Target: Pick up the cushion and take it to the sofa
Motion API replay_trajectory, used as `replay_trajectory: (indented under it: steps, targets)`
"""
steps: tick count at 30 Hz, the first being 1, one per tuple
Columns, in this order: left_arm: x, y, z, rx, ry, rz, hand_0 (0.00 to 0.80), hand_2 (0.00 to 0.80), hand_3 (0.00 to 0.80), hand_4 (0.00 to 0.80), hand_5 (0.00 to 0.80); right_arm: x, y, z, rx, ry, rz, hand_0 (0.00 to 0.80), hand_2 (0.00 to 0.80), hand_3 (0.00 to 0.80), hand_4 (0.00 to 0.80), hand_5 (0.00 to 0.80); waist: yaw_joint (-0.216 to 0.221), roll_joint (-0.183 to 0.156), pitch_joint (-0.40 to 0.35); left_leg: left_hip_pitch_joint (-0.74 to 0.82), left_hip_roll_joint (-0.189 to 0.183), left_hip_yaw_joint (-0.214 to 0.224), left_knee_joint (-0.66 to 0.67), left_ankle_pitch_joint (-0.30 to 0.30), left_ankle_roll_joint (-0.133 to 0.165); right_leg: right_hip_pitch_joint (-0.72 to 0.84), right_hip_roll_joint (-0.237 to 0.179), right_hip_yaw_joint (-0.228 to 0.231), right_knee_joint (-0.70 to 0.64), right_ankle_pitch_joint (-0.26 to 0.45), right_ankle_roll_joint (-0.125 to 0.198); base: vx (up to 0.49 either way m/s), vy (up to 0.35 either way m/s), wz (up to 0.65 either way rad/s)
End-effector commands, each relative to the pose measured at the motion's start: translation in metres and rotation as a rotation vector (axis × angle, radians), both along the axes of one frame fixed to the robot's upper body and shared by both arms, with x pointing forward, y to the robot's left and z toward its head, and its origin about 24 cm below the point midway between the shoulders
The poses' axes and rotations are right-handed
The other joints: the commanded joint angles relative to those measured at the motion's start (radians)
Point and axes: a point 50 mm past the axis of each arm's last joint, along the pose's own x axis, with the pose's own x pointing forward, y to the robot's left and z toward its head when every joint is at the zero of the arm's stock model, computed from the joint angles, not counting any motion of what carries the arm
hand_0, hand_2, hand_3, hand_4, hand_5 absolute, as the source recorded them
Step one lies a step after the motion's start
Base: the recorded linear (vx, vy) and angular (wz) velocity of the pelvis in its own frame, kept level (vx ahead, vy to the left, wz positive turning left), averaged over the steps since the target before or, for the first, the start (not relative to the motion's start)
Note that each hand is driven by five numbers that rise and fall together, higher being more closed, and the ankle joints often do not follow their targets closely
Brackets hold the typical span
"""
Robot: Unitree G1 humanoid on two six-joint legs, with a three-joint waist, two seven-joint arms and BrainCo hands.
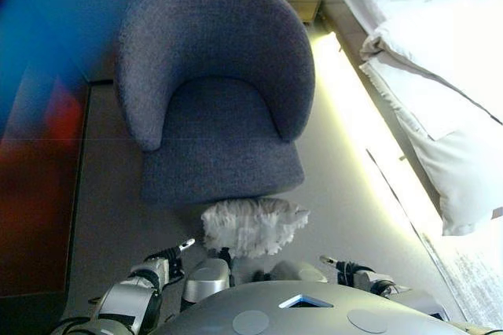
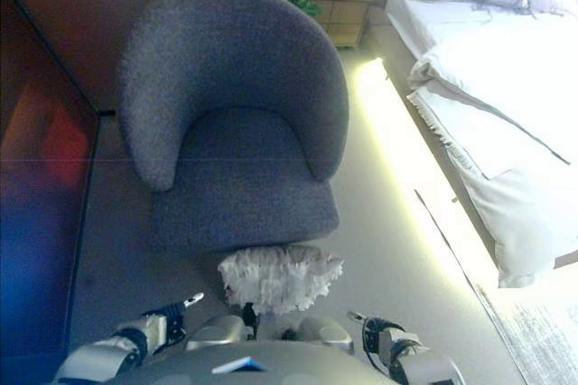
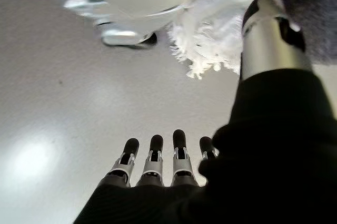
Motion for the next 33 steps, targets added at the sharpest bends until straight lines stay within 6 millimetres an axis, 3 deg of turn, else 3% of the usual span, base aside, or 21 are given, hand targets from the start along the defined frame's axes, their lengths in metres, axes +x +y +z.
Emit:
replay_trajectory:
  steps: [1, 5, 8, 11, 16, 26, 30, 33]
  targets:
    - [-0.001, -0.018, -0.005, -0.026, 0.006, -0.05, 0.0, 0.0, 0.0, 0.0, 0.0, 0.005, -0.022, 0.005, -0.05, -0.043, -0.029, 0.0, 0.0, 0.0, 0.0, 0.0, -0.033, 0.067, 0.011, 0.038, 0.04, 0.02, -0.067, 0.041, -0.029, -0.062, 0.021, 0.025, 0.044, 0.094, 0.043, 0.075, -0.017, 0.5]
    - [-0.011, -0.019, -0.007, -0.016, 0.029, -0.032, 0.0, 0.0, 0.0, 0.0, 0.0, 0.005, -0.019, 0.005, -0.035, -0.038, -0.02, 0.0, 0.0, 0.0, 0.0, 0.0, -0.009, 0.07, -0.002, 0.034, 0.003, -0.078, -0.071, 0.032, -0.022, -0.052, 0.008, 0.059, -0.012, 0.113, 0.041, 0.056, -0.074, 0.22]
    - [-0.023, -0.02, -0.01, -0.004, 0.054, -0.01, 0.0, 0.0, 0.0, 0.0, 0.0, 0.007, -0.014, 0.004, -0.03, -0.024, -0.026, 0.0, 0.0, 0.0, 0.0, 0.0, 0.001, 0.082, -0.01, 0.062, -0.01, -0.121, -0.09, 0.028, -0.019, -0.051, -0.008, 0.071, -0.03, 0.133, 0.054, 0.068, -0.102, 0.16]
    - [-0.031, -0.02, -0.012, 0.004, 0.071, 0.041, 0.0, 0.0, 0.0, 0.0, 0.0, 0.004, -0.014, 0.003, -0.045, -0.003, 0.001, 0.0, 0.0, 0.0, 0.0, 0.0, 0.004, 0.092, -0.016, 0.089, -0.016, -0.136, -0.11, 0.02, -0.021, -0.037, -0.024, 0.07, -0.086, 0.162, 0.062, 0.075, -0.106, -0.11]
    - [-0.042, -0.023, -0.014, -0.009, 0.103, 0.074, 0.0, 0.0, 0.0, 0.0, 0.0, 0.0, -0.016, 0.003, -0.055, 0.013, 0.025, 0.0, 0.0, 0.0, 0.0, 0.0, 0.001, 0.103, -0.033, 0.108, -0.022, -0.16, -0.115, 0.014, -0.026, -0.007, -0.016, 0.088, -0.122, 0.168, 0.059, 0.084, -0.076, -0.07]
    - [-0.047, -0.024, -0.014, 0.025, 0.117, 0.148, 0.0, 0.0, 0.0, 0.0, 0.0, 0.001, -0.027, 0.006, -0.177, 0.023, 0.042, 0.0, 0.0, 0.0, 0.0, 0.0, -0.001, 0.099, -0.043, 0.145, -0.015, -0.172, -0.12, -0.003, -0.032, 0.038, -0.007, 0.099, -0.169, 0.172, 0.054, 0.118, -0.076, -0.03]
    - [-0.039, -0.013, -0.011, 0.085, 0.097, 0.097, 0.0, 0.0, 0.0, 0.0, 0.0, 0.013, -0.038, 0.011, -0.232, -0.007, 0.058, 0.0, 0.0, 0.0, 0.0, 0.0, 0.002, 0.104, -0.021, 0.112, -0.011, -0.174, -0.094, -0.005, -0.039, 0.013, -0.004, 0.091, -0.153, 0.165, 0.048, 0.092, -0.08, 0.02]
    - [-0.017, -0.01, -0.006, 0.116, 0.04, -0.011, 0.0, 0.0, 0.0, 0.0, 0.0, 0.034, -0.044, 0.018, -0.286, -0.06, 0.077, 0.0, 0.0, 0.0, 0.0, 0.0, 0.003, 0.116, 0.017, 0.04, -0.013, -0.187, -0.075, 0.014, -0.04, -0.058, -0.003, 0.085, -0.126, 0.17, 0.045, -0.047, -0.068, 0.03]
